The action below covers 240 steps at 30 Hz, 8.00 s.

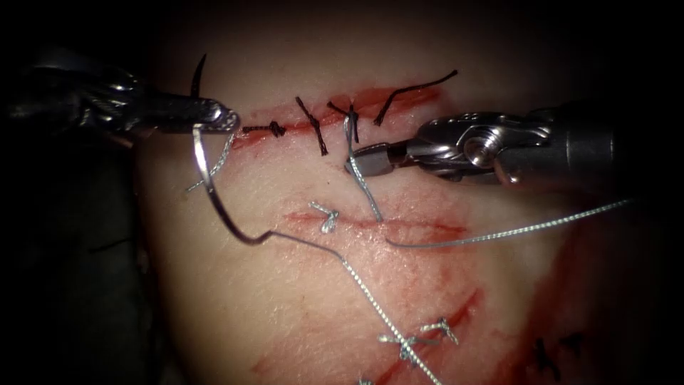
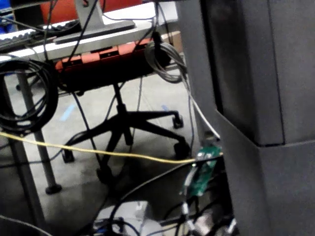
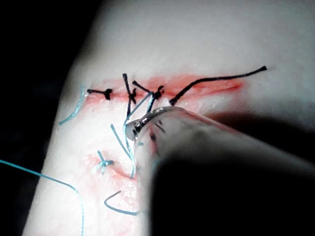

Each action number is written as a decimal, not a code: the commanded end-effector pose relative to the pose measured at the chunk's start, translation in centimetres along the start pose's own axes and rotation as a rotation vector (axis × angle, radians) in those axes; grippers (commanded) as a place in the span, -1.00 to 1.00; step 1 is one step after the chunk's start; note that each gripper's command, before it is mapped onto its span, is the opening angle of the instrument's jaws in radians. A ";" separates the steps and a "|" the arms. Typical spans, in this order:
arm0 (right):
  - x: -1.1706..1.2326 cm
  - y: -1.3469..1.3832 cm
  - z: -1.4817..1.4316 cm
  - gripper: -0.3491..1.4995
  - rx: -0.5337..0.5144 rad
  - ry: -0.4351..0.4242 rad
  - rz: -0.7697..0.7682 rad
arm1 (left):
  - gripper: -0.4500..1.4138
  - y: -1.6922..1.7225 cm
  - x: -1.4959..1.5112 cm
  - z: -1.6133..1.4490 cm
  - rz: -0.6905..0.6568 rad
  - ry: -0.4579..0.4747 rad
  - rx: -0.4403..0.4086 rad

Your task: Wound Closure

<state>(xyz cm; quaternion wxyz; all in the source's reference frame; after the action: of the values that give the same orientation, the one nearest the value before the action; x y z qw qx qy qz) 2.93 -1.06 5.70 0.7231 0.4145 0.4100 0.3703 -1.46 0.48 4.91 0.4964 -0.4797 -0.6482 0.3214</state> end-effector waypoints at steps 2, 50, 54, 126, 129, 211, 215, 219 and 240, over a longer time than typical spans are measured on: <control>0.10 -0.13 0.05 -1.00 0.024 -0.017 -0.005 | -1.00 -0.06 0.02 0.03 0.000 -0.003 -0.001; 0.36 0.24 0.09 -1.00 -0.038 0.188 -0.047 | -1.00 -0.07 -0.01 0.06 0.000 -0.010 -0.002; 0.24 0.21 0.20 -1.00 -0.011 0.168 -0.065 | -1.00 -0.07 -0.01 0.06 0.000 -0.011 -0.003; 0.55 -1.21 -1.35 -1.00 0.164 -0.344 -0.447 | -1.00 -0.07 -0.03 0.09 -0.002 -0.018 0.002; 0.56 -1.22 -1.46 -1.00 0.162 -0.338 -0.446 | -1.00 -0.06 -0.03 0.09 -0.002 -0.019 0.001; 0.93 -1.08 -1.78 0.73 -0.112 -0.178 -0.569 | 0.03 -0.89 -0.42 -0.86 0.352 -0.620 0.972; 0.94 -1.11 -1.80 0.73 -0.108 -0.176 -0.568 | 0.89 -0.81 -0.50 -0.87 0.367 -0.611 0.972; 0.94 -1.11 -1.81 0.73 -0.107 -0.176 -0.567 | 0.98 -0.55 -0.45 -0.91 0.389 -0.566 0.986; 0.99 -1.15 -2.02 0.74 -0.090 -0.166 -0.562 | 0.73 -0.16 -0.16 1.04 1.016 -0.379 0.660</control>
<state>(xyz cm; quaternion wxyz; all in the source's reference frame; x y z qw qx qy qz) 1.65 -0.08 3.71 0.8463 0.2808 0.4306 0.1393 -2.60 0.33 4.60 0.2825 -0.4840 -0.2903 0.7756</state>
